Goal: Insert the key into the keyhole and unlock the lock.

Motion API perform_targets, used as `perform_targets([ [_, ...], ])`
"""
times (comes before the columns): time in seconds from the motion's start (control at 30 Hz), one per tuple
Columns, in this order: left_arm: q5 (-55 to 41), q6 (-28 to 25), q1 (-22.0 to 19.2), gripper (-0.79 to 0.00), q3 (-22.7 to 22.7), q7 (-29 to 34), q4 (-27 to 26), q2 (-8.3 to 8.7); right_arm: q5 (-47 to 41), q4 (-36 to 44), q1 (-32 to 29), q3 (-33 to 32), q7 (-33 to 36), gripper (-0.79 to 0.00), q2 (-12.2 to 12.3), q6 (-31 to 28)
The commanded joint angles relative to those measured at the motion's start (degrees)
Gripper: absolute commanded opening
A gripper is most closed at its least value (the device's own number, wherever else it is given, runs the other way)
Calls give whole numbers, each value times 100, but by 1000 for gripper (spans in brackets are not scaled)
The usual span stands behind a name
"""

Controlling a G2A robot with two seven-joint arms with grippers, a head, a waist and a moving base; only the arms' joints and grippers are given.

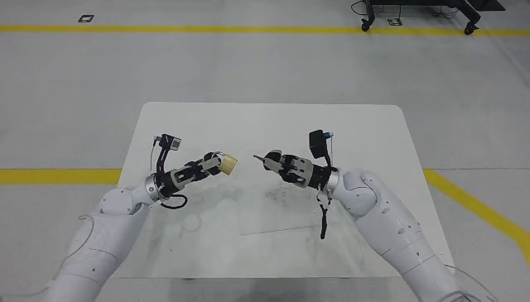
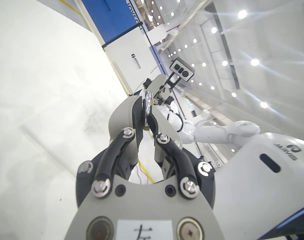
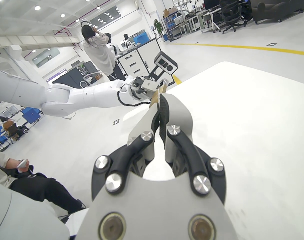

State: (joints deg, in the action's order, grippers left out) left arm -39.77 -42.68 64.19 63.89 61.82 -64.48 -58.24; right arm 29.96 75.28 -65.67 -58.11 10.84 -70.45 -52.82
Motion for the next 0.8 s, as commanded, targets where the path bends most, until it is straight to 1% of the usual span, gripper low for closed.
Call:
perform_targets([
  [0.0,-132,57,-31,-785,28,37,-43,15,-56,-16,55,64,-80,-785,-28,12],
  [0.2,-132,57,-31,-785,28,37,-43,15,-56,-16,55,64,-80,-785,-28,12],
  [0.3,-59,204,57,-785,26,-165,-87,7,-56,-16,55,64,-80,-785,-28,12],
  [0.37,-121,305,87,-785,2,-188,-80,-10,-78,51,20,77,-127,-785,-37,109],
  [0.47,-427,591,86,-785,-37,29,-65,-36,-103,190,-4,101,-314,-785,-65,210],
  [0.57,-851,1087,25,-785,-100,431,19,-69,-22,331,-1,134,-462,-785,-89,191],
  [0.63,-1132,1313,-48,-785,-138,754,89,-99,77,432,4,201,-555,-785,-114,168],
  [0.77,-1521,1548,-180,-785,-186,1217,289,-161,243,453,39,378,-762,-785,-180,95],
])
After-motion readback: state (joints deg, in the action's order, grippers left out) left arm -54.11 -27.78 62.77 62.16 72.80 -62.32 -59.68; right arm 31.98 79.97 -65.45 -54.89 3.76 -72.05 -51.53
